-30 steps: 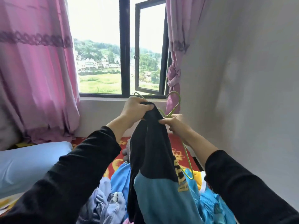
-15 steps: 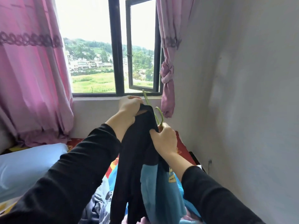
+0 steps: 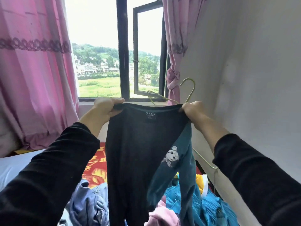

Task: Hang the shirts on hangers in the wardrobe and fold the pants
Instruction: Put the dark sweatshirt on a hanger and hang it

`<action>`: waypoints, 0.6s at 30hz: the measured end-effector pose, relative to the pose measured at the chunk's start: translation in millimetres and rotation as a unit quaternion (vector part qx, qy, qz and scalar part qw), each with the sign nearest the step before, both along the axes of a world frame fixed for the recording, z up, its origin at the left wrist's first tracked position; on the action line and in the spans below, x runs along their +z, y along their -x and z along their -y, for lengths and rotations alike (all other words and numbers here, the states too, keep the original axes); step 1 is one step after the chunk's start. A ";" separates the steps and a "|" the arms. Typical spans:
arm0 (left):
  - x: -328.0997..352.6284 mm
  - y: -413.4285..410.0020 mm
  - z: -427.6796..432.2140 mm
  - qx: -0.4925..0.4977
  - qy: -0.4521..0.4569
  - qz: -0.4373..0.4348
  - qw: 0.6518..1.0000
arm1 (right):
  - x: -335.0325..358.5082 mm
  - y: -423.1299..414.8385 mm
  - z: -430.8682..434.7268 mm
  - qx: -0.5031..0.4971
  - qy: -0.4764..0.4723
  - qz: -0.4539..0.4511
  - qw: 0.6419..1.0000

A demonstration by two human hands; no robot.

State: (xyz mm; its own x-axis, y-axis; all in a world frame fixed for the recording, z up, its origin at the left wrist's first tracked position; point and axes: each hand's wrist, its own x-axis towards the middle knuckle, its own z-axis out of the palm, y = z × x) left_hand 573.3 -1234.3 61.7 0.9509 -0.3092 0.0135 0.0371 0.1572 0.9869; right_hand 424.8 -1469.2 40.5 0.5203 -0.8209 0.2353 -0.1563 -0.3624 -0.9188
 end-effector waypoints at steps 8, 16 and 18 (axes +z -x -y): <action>-35.4 -12.9 3.8 -0.044 -0.188 0.128 0.973 | 23.2 -14.1 6.5 0.005 0.050 0.057 0.997; -75.0 -13.9 21.9 -0.075 -0.099 -0.085 0.989 | -62.6 -5.7 19.5 0.050 0.009 -0.070 0.996; -81.1 -9.2 33.3 -0.080 -0.082 -0.103 0.988 | -73.5 -0.7 14.6 0.090 -0.017 -0.084 0.992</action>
